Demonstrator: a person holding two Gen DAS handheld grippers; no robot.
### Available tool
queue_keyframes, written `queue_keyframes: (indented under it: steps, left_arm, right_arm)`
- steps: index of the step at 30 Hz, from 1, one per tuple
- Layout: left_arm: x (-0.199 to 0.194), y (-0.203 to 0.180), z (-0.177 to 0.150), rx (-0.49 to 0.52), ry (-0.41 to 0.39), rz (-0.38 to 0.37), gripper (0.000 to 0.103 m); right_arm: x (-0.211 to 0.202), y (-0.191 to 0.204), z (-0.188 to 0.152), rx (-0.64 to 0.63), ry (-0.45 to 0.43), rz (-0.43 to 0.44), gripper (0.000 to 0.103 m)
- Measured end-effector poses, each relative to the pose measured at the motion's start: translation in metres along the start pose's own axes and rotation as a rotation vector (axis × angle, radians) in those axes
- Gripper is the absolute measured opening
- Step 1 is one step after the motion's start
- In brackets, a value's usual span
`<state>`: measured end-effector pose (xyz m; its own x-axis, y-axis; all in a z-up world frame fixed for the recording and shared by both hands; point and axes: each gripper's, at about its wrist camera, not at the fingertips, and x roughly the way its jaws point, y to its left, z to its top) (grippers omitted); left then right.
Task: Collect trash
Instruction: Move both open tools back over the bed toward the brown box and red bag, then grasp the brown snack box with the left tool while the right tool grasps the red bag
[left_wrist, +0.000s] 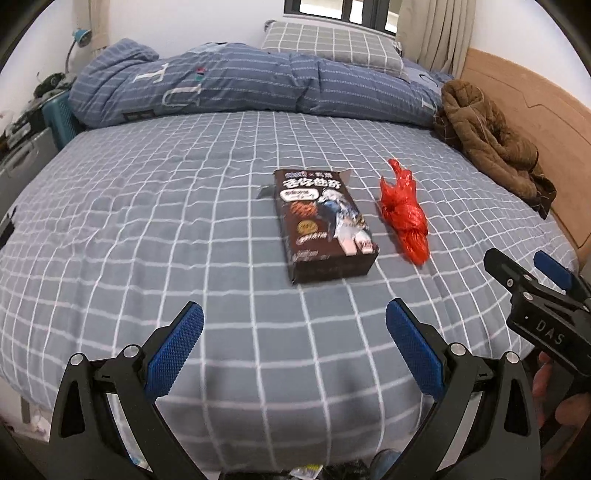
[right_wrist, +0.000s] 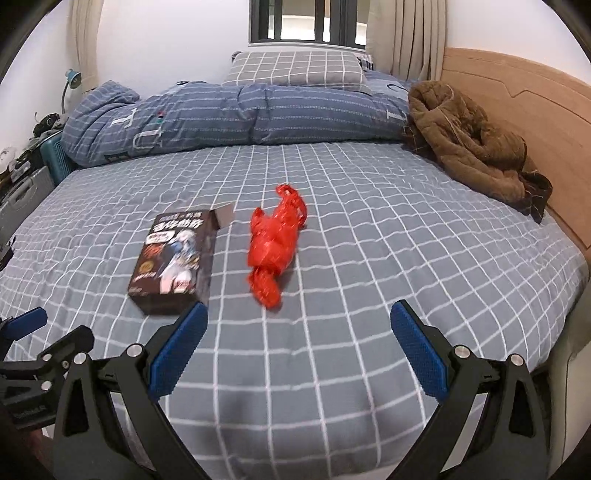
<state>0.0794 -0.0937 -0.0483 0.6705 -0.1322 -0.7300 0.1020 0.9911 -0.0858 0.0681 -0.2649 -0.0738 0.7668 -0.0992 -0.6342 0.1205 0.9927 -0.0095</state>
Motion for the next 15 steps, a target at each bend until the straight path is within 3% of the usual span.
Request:
queue_keyframes:
  steps: [15]
  left_arm:
    - [0.086, -0.037, 0.067, 0.017, 0.056, 0.018, 0.097]
  right_arm:
    - [0.057, -0.036, 0.042, 0.044, 0.021, -0.003, 0.095]
